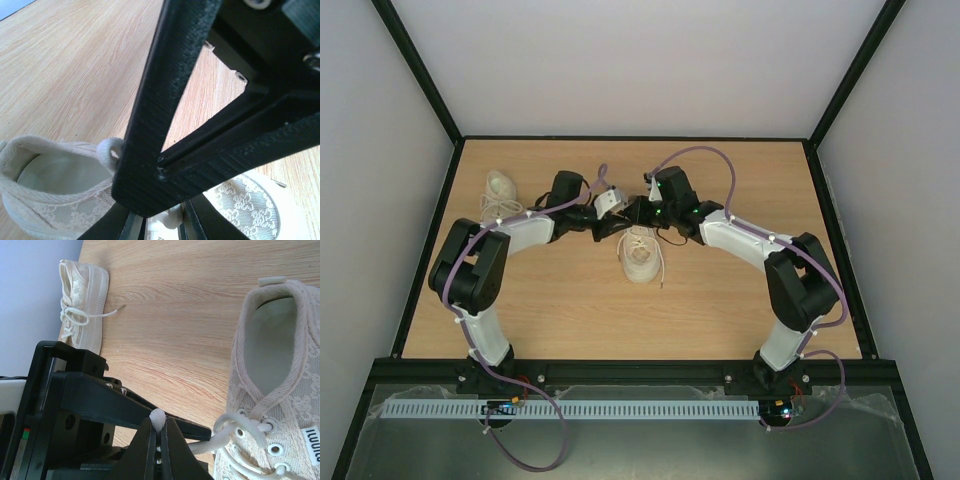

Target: Tie the shoes

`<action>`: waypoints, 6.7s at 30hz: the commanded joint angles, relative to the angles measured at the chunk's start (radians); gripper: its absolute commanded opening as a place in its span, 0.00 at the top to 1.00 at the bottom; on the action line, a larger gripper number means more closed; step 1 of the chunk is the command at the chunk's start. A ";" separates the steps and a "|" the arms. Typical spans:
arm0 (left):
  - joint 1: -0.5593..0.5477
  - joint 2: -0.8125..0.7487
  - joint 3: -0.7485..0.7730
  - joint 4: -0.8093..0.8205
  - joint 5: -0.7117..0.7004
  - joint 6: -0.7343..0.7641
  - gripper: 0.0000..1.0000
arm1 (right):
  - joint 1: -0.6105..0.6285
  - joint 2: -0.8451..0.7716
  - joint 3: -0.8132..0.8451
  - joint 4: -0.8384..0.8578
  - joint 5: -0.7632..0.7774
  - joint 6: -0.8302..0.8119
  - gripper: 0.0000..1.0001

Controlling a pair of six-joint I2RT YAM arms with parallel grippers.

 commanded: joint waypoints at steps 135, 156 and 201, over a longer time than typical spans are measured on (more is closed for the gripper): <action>0.345 -0.573 0.451 -0.531 -0.372 0.034 0.00 | -0.118 0.059 0.036 -0.178 -0.208 -0.448 0.99; -0.094 -0.318 -0.194 0.004 -0.236 0.535 0.07 | -0.117 0.050 0.018 -0.134 -0.268 -0.450 0.99; -0.103 -0.006 -0.080 0.212 -0.288 0.698 0.83 | -0.144 0.036 0.022 -0.189 -0.270 -0.466 0.99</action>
